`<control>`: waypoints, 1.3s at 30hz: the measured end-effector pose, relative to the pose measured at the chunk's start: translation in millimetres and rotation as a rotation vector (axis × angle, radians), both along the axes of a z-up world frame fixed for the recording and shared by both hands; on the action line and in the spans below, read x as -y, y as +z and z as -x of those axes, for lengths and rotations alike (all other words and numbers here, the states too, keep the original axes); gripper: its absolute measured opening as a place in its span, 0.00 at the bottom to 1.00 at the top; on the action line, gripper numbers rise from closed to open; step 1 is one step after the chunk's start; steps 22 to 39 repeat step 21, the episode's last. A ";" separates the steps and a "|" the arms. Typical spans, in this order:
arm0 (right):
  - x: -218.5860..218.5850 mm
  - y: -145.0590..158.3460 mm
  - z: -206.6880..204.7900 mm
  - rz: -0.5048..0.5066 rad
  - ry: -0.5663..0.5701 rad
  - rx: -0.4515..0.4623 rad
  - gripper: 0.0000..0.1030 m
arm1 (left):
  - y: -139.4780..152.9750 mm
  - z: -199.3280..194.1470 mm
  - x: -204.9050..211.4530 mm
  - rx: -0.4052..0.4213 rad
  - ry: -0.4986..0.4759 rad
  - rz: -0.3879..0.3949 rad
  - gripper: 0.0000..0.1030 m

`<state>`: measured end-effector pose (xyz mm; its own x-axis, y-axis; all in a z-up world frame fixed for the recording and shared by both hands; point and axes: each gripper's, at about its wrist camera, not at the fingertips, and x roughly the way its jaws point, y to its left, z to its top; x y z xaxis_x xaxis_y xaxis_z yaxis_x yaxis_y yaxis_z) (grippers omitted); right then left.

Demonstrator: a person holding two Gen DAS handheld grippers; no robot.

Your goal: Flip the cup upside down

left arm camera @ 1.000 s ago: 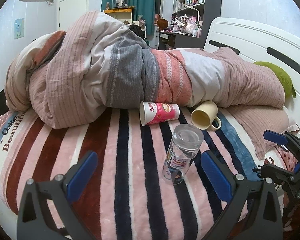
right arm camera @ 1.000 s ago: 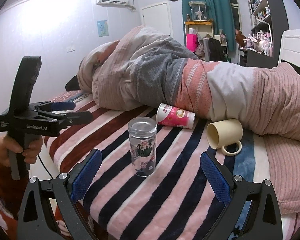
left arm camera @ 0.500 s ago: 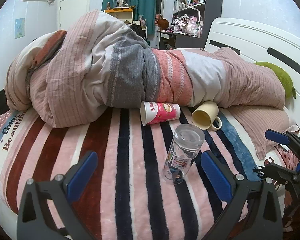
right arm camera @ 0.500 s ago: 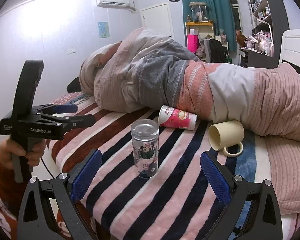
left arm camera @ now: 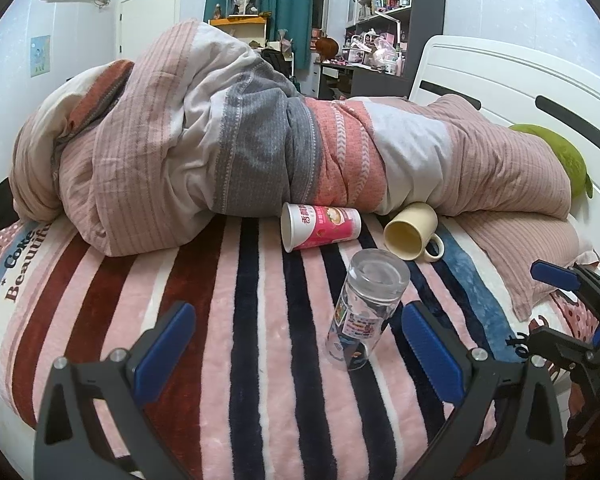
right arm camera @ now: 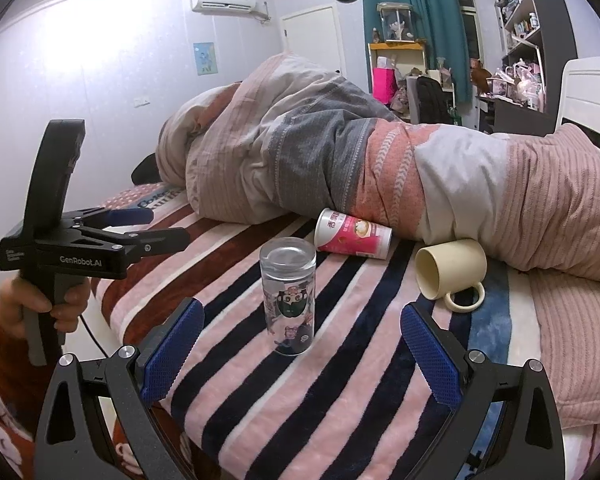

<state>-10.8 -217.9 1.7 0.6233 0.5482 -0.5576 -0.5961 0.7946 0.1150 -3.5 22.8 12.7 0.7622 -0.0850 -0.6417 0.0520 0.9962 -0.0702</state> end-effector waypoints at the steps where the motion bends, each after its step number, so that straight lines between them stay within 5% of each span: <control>1: -0.1 0.0 0.0 0.000 0.000 0.000 0.96 | 0.0 -0.1 -0.1 0.000 0.000 -0.002 1.00; 39: 1.5 -0.3 -0.8 0.005 -0.003 -0.001 0.96 | 0.5 -0.4 4.1 0.007 0.000 -0.002 1.00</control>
